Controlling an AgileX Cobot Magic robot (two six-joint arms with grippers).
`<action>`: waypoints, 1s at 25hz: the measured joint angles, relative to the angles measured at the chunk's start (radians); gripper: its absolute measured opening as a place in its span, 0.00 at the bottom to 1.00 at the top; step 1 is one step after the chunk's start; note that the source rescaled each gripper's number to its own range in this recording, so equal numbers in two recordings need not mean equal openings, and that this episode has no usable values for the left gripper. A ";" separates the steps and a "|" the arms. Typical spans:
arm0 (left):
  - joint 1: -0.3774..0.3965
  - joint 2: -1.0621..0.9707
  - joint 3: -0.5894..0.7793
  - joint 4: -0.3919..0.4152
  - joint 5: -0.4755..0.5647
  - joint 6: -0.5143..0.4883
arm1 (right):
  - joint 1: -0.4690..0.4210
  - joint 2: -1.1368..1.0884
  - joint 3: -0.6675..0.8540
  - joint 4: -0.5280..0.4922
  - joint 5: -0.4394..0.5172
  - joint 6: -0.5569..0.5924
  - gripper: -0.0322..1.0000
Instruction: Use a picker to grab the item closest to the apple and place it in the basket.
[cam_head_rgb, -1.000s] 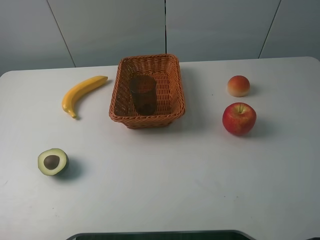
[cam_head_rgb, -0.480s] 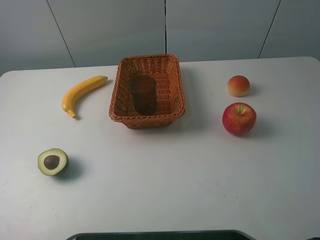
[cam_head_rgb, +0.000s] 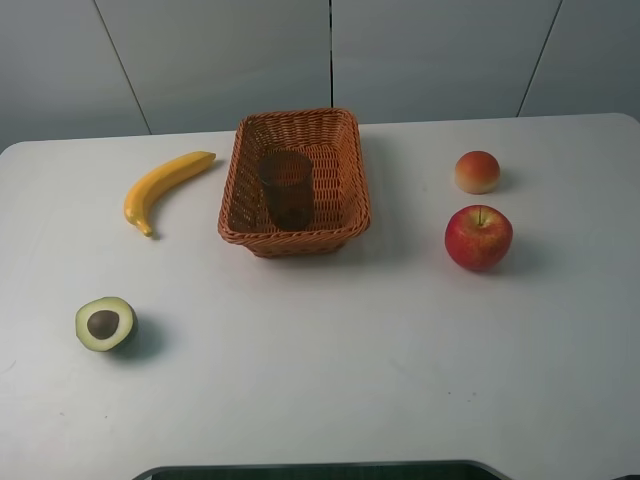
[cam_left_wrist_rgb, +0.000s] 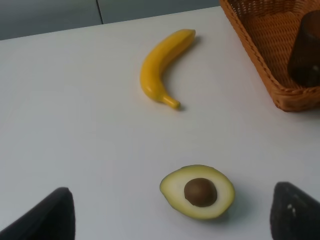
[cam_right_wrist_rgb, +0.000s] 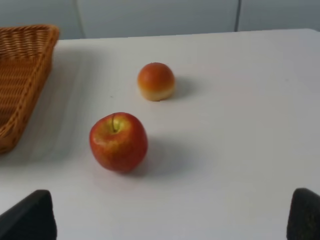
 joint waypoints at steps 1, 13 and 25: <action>0.000 0.000 0.000 0.000 0.000 0.000 | 0.000 0.000 0.000 -0.002 0.000 0.004 1.00; 0.000 0.000 0.000 0.000 0.000 0.000 | 0.000 0.000 0.000 0.001 0.000 0.001 1.00; 0.000 0.000 0.000 0.000 0.000 -0.002 | 0.000 0.000 0.000 0.001 0.000 0.001 1.00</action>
